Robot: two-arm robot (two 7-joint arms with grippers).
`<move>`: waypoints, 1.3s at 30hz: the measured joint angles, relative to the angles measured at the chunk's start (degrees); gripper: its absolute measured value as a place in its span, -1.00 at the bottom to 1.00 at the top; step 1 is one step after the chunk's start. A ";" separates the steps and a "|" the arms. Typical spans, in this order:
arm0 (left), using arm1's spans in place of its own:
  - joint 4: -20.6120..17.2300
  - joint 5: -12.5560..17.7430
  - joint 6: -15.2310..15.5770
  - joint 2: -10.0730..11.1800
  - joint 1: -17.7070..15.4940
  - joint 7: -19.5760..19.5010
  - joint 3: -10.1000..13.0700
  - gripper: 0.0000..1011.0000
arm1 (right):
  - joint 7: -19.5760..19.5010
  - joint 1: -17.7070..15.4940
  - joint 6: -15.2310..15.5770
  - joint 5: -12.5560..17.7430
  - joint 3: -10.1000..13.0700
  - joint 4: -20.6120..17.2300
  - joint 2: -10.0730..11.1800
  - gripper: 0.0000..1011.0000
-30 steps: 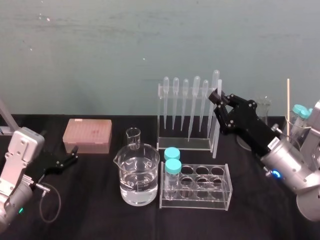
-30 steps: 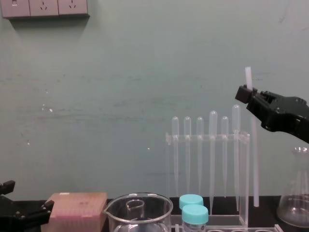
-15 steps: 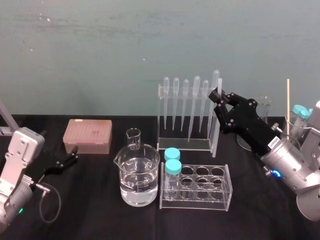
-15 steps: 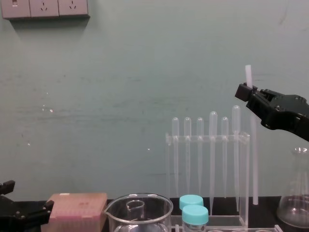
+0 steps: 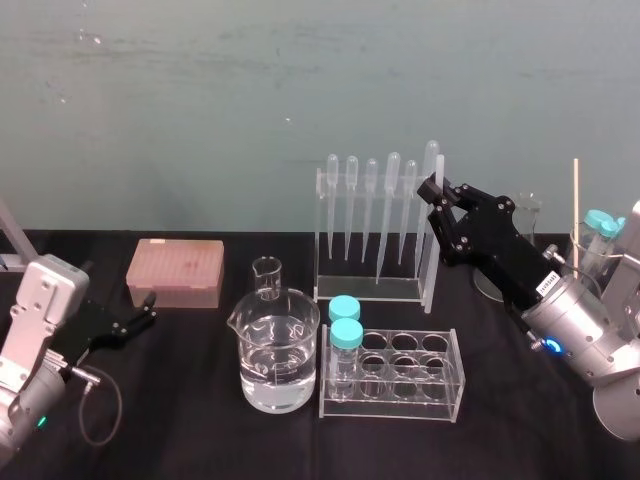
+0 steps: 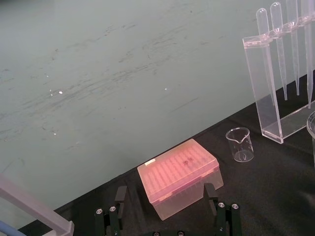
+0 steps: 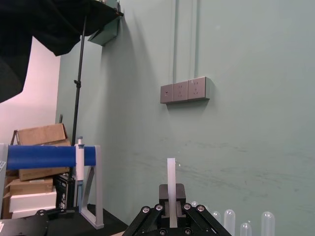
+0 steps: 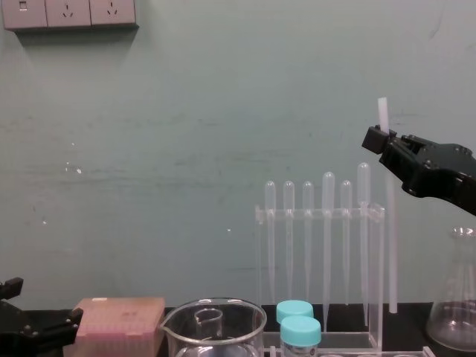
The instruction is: Pick up the stirring rod with one hand, then place it down.
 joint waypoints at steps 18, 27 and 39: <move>0.00 0.00 0.00 0.00 0.00 0.00 0.00 0.98 | 0.01 0.00 -0.01 0.01 0.00 -0.01 0.00 -0.86; 0.00 0.00 0.00 0.00 0.00 0.00 0.00 0.98 | 0.01 0.00 -0.01 0.01 0.00 -0.01 0.00 -0.86; 0.00 0.00 0.00 0.00 0.00 0.00 0.00 0.98 | 0.00 0.00 0.00 0.01 0.00 0.00 0.00 -0.86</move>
